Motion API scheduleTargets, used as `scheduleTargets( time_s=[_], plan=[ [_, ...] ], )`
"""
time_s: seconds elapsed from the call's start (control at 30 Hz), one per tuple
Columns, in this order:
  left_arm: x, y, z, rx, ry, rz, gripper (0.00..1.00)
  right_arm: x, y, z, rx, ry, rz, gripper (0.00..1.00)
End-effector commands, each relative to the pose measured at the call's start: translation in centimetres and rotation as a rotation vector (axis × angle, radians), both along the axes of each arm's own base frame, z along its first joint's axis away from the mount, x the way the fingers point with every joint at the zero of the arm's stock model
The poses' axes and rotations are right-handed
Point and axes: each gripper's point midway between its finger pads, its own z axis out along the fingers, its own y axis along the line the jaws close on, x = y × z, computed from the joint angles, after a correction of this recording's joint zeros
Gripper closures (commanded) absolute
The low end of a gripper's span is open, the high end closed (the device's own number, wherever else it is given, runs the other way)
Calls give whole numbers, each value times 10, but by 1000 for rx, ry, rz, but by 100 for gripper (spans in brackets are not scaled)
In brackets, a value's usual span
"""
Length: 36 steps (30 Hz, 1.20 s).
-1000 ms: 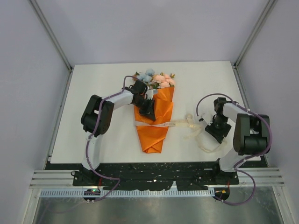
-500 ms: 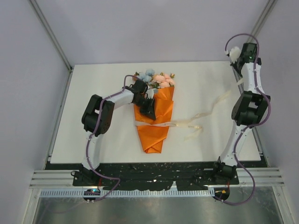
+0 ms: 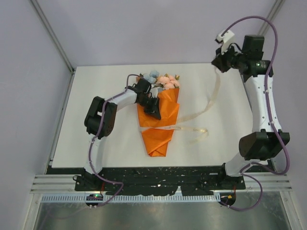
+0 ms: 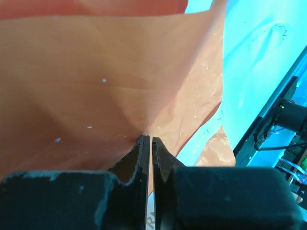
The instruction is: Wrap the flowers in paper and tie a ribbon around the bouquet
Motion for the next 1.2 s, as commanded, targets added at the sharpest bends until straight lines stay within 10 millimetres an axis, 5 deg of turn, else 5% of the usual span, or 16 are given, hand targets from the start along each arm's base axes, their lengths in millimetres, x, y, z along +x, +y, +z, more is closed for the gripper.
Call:
scheduleTargets(
  time_s=[0.0, 0.17, 0.33, 0.53, 0.67, 0.87, 1.17],
  plan=[
    [15, -10, 53, -158, -116, -28, 89, -75, 124, -15, 176, 125, 403, 95],
    [15, -15, 111, -360, -158, 9, 80, -118, 181, -66, 237, 318, 567, 94],
    [3, 15, 138, -414, -149, 65, 59, -150, 225, -106, 284, 447, 658, 95],
    [-46, 64, 125, -329, -317, -120, 46, -178, 259, -139, 273, 555, 753, 94],
    [-57, 78, 109, -228, -513, -279, 41, -194, 261, -135, 324, 601, 773, 95],
    [-66, 65, 90, -198, -360, -298, 40, -220, 265, -117, 396, 517, 786, 94],
    [-71, 41, 52, -78, -320, -393, 39, -219, 266, -147, 285, 416, 741, 95]
  ],
)
